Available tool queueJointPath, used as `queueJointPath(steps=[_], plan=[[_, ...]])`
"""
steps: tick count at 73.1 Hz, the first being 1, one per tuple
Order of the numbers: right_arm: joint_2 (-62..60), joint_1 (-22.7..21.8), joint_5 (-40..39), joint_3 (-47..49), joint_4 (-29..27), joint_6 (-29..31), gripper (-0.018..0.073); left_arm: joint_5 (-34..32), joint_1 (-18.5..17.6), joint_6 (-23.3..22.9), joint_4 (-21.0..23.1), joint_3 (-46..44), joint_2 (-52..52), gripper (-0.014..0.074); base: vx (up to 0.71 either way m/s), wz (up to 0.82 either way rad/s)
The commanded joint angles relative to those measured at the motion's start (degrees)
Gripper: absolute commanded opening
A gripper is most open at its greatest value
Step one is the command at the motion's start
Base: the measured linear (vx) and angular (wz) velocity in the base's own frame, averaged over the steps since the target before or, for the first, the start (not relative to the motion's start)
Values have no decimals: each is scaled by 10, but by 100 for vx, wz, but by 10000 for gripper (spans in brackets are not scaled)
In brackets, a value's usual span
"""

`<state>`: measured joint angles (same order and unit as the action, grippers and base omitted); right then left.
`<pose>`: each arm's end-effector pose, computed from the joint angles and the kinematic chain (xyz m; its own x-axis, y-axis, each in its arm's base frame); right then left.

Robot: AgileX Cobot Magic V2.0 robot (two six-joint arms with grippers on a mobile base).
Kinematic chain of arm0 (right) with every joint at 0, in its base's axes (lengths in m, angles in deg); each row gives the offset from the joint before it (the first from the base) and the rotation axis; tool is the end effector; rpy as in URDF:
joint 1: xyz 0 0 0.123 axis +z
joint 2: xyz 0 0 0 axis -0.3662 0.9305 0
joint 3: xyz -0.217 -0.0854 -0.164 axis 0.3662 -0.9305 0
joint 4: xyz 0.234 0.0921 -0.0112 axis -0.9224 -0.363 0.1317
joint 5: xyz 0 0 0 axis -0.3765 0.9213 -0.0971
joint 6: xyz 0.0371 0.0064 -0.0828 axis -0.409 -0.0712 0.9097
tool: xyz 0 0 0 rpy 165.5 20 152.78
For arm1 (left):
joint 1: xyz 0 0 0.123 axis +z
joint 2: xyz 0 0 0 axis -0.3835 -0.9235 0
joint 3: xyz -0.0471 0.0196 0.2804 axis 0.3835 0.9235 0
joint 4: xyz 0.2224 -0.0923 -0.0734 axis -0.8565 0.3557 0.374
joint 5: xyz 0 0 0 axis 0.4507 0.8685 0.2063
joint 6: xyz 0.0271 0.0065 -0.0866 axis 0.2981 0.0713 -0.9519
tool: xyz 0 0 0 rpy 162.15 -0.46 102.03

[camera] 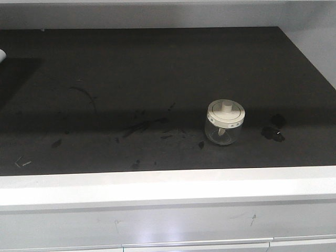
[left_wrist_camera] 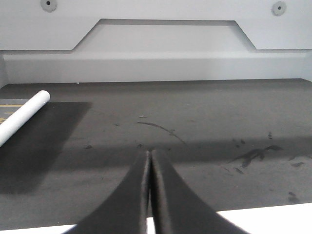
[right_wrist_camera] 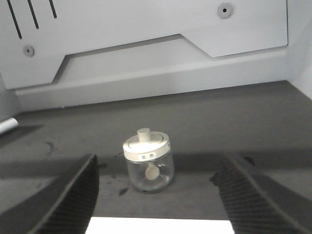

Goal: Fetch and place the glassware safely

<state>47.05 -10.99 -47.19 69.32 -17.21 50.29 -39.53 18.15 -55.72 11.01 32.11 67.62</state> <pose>0.0473 0.0124 0.2725 0.0267 0.1663 -0.9857 -0.2276 0.9612 0.1560 0.0508 -0.0031 0.2610 -0.0238 -0.0808 -0.9964 0.0669 0.9944 -0.0822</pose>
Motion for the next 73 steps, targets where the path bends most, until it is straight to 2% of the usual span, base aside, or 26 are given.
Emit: queueJointPath(steps=[1, 14, 27, 38, 48, 55, 73], plan=[[29, 3, -48, 17, 2, 55, 510, -45, -5, -5, 5, -12, -5, -7, 0, 0], [125, 59, -87, 29, 2, 124, 510, -45, -5, -5, 5, -12, -5, -7, 0, 0], [285, 87, -199, 81, 2, 127, 510, -45, -5, -5, 5, -12, -5, -7, 0, 0], [434, 87, -279, 148, 1, 117, 510, -45, -5, -5, 5, -12, -5, -7, 0, 0], [564, 87, -288, 225, 1, 111, 510, -45, -5, -5, 5, -12, -5, -7, 0, 0], [637, 87, -293, 273, 1, 86, 510, -45, -5, -5, 5, -12, -5, -7, 0, 0], [755, 87, -375, 325, 3, 35, 510, -45, -5, -5, 5, -12, -5, -7, 0, 0]])
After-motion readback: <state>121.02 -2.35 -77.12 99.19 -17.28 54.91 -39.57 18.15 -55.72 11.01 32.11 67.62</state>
